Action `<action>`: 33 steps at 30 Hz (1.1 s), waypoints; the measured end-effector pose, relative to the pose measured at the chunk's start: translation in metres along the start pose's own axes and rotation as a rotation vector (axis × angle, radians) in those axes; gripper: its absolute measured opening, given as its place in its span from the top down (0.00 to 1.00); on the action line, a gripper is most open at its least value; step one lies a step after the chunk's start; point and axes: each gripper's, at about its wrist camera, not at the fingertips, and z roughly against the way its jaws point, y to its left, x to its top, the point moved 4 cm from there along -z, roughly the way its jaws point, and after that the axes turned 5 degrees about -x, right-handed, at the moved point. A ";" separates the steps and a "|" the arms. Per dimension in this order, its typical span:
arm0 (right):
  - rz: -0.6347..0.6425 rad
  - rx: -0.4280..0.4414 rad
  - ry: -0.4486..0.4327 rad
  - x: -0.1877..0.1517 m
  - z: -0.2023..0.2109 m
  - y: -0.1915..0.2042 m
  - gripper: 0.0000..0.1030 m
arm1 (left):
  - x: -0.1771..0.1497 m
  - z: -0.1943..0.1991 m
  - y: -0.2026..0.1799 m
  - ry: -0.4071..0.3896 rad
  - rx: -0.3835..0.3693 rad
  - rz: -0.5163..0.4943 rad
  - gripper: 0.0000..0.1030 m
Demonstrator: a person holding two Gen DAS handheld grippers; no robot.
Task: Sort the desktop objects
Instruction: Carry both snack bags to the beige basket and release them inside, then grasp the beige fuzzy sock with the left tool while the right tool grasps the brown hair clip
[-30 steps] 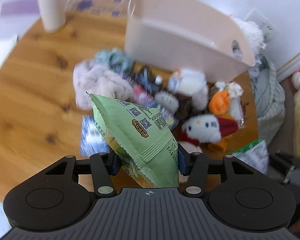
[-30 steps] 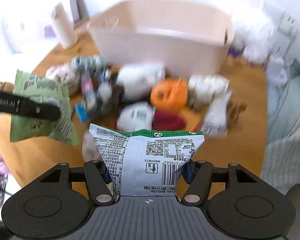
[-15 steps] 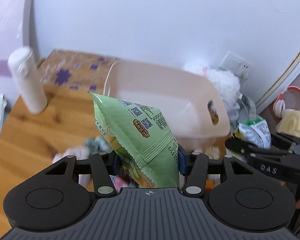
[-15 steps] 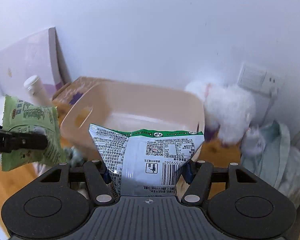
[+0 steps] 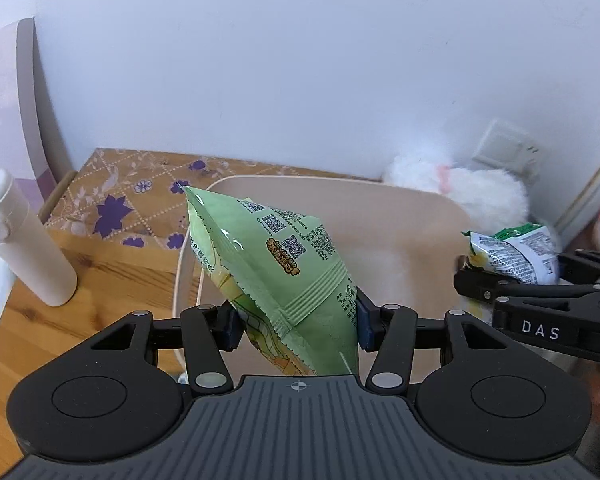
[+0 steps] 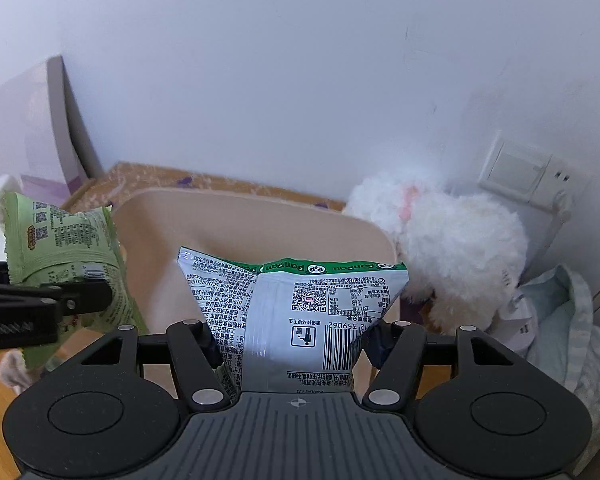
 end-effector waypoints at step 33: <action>-0.020 -0.107 -0.040 -0.032 0.049 -0.021 0.00 | -0.023 0.036 0.050 -0.035 -0.068 -0.017 0.06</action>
